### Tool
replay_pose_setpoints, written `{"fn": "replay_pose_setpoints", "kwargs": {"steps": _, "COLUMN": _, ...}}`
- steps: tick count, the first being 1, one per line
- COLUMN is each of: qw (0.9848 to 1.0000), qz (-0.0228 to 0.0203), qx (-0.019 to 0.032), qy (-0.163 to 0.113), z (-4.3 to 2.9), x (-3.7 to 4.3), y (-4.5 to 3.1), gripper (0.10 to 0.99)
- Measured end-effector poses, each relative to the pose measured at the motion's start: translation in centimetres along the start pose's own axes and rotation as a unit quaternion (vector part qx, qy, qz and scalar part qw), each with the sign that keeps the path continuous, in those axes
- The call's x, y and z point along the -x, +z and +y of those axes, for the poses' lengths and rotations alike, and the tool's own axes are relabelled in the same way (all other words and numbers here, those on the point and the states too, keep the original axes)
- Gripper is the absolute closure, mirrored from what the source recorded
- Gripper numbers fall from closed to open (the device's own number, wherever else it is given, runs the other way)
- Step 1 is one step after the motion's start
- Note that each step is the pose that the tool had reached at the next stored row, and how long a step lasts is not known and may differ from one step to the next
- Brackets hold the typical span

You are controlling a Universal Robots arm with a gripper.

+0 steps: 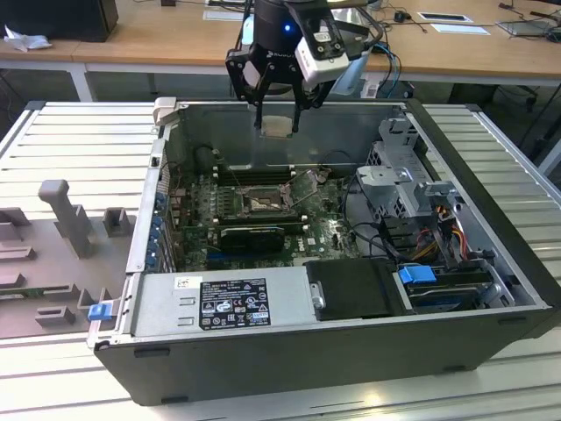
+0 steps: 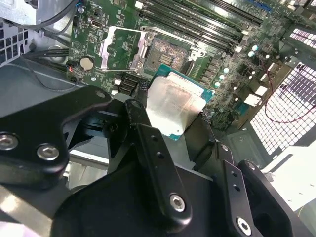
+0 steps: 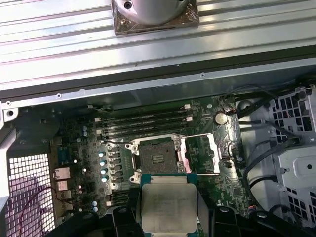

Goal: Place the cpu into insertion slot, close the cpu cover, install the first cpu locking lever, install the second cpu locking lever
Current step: 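Place the cpu into insertion slot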

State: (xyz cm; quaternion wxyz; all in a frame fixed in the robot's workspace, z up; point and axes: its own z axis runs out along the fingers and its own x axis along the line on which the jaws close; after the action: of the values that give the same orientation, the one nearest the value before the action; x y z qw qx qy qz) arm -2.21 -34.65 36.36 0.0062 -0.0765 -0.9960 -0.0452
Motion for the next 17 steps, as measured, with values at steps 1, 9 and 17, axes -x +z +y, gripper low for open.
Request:
{"fn": "replay_pose_setpoints", "kwargs": {"steps": 1, "qw": 1.0000, "qz": -0.0002, "qx": 0.0001, "qy": 0.002, "z": 0.00, "x": 0.00, "y": 0.00, "gripper": 0.545}}
{"fn": "replay_pose_setpoints", "kwargs": {"steps": 9, "qw": 0.9991, "qz": -0.0038, "qx": 0.0007, "qy": 0.041, "z": 0.00, "x": 0.00, "y": 0.09, "gripper": 0.545}}
{"fn": "replay_pose_setpoints", "kwargs": {"steps": 17, "qw": 0.9974, "qz": -0.0065, "qx": 0.0012, "qy": 0.072, "z": -0.01, "x": 0.00, "y": 0.17, "gripper": 0.545}}
